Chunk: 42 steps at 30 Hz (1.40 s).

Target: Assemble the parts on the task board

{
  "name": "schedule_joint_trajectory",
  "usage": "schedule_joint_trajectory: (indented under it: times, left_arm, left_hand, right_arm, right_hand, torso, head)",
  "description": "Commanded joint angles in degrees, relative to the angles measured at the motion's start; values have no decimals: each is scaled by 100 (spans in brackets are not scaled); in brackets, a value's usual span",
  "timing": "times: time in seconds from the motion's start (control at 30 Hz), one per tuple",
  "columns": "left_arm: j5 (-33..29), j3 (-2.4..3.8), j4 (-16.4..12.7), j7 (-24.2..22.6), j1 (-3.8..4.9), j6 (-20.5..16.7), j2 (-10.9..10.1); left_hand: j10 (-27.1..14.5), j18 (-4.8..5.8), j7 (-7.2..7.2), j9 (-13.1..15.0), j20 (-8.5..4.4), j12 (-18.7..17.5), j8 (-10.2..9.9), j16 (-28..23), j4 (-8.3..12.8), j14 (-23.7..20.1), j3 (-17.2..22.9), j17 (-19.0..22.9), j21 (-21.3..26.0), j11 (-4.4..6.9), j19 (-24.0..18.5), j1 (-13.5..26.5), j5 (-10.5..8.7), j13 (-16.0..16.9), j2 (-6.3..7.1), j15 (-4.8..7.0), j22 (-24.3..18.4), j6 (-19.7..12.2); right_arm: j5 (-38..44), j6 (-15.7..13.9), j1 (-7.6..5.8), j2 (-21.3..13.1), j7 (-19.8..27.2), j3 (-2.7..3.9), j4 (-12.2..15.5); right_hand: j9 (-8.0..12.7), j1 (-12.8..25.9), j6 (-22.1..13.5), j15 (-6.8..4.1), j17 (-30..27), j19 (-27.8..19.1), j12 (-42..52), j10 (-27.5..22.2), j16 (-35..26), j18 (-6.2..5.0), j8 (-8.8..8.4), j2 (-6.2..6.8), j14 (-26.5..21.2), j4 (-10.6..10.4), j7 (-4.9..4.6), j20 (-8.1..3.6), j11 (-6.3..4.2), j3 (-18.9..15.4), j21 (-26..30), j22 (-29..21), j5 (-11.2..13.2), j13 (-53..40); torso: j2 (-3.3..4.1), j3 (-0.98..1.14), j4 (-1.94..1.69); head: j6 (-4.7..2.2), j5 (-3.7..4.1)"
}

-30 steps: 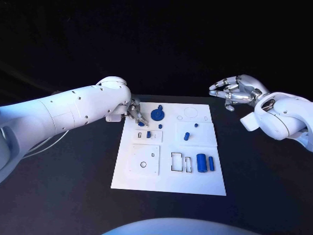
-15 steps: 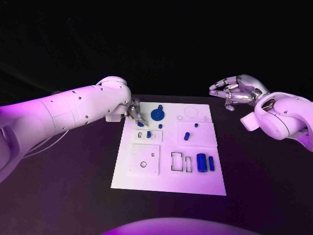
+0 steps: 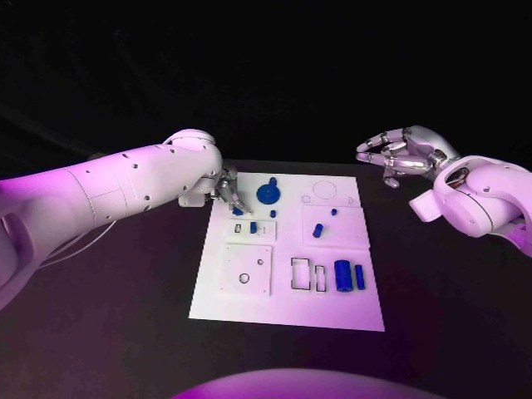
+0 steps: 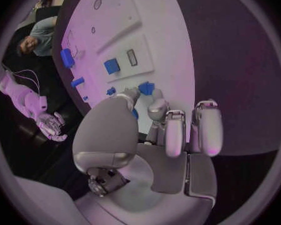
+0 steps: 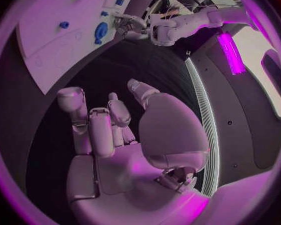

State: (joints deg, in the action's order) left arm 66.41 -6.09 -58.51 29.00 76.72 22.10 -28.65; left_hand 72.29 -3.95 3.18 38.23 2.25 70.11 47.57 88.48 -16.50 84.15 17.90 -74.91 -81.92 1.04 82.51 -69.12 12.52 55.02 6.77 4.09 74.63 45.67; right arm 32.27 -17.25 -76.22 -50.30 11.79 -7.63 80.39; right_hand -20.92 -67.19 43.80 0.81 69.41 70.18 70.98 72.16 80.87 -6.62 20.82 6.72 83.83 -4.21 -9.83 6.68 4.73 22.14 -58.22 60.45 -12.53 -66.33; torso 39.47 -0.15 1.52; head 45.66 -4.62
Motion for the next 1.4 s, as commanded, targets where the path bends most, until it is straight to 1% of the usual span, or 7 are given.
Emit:
schedule_joint_trajectory:
  times: [0.03,0.2,0.5,0.73,0.93,1.23,1.4]
  left_arm:
    - [1,-17,8,5,-21,57,-16]
    - [23,-20,6,-4,-22,-15,-48]
    - [235,-22,52,-45,-21,-283,-124]
    - [299,-21,26,-104,-19,-445,-194]
    - [312,-20,-25,-124,-16,-497,-251]
    - [311,-19,-46,-126,-15,-438,-259]
    - [363,-20,-44,-81,-15,-444,-258]
  left_hand:
    - [-37,58,-3,-18,-24,-36,-43,15,4,519,60,-1292,1,-10,-5,-85,39,-13,-26,21,-3,-41]
    - [-51,56,9,-95,-12,-48,-130,14,15,519,300,-1291,7,-21,-8,-221,52,-28,11,8,-6,-31]
    - [-51,57,19,-113,-7,-49,-144,7,6,516,365,-1280,7,-28,-8,-225,39,-31,89,5,-5,-18]
    - [-27,57,58,-139,21,-28,-143,5,-26,515,273,-1277,8,-65,-7,181,-8,-21,240,-27,1,36]
    - [-35,54,64,-139,29,-32,-132,1,-24,513,154,-1271,17,-71,-14,339,-14,-37,336,-33,-12,39]
    - [-46,52,65,-133,33,-36,-109,-5,-29,509,-54,-1261,24,-75,-17,559,-32,-54,405,-37,-18,37]
    - [-55,51,63,-132,33,-44,-104,-11,-32,506,-95,-1251,27,-74,-20,600,-45,-70,400,-36,-22,37]
  right_arm:
    - [26,66,3,-3,37,0,8]
    - [25,59,3,-8,44,0,10]
    - [23,55,3,-17,48,0,10]
    - [22,56,3,-22,46,0,5]
    - [20,54,3,-23,46,0,1]
    - [19,56,4,-21,45,0,-4]
    - [19,60,5,-22,46,0,-6]
  right_hand:
    - [-7,-28,-32,-42,-10,-39,-34,-13,-27,-108,9,0,126,-35,6,-20,4,-2,44,-10,-30,9]
    - [-7,-28,-32,-42,-10,-39,-34,-13,-27,-108,9,0,126,-35,6,-20,4,-2,44,-10,-30,9]
    - [-6,-25,-36,-42,-15,-41,-37,-14,-31,-110,11,1,126,-39,6,-20,4,-5,52,-16,-29,12]
    - [-6,-20,-40,-42,-19,-44,-41,-16,-34,-111,13,1,125,-47,6,-21,4,-8,61,-21,-28,17]
    - [-6,-19,-40,-42,-19,-43,-43,-18,-35,-111,13,1,126,-48,6,-21,4,-9,62,-21,-28,19]
    - [-6,-12,-43,-42,-26,-47,-43,-17,-39,-112,15,3,124,-56,6,-21,4,-13,71,-29,-26,20]
    - [-6,-12,-43,-42,-26,-47,-43,-17,-39,-112,15,3,124,-56,6,-21,4,-13,71,-29,-26,20]
  torso:
    - [-1,-1,-1]
    - [-3,3,1]
    - [-3,1,9]
    - [0,1,2]
    - [-5,3,-1]
    - [-4,2,3]
    - [-8,5,3]
  head:
    - [1,-3]
    - [-2,-7]
    - [-17,-7]
    - [-15,3]
    - [-10,0]
    - [-5,-12]
    - [-7,-14]
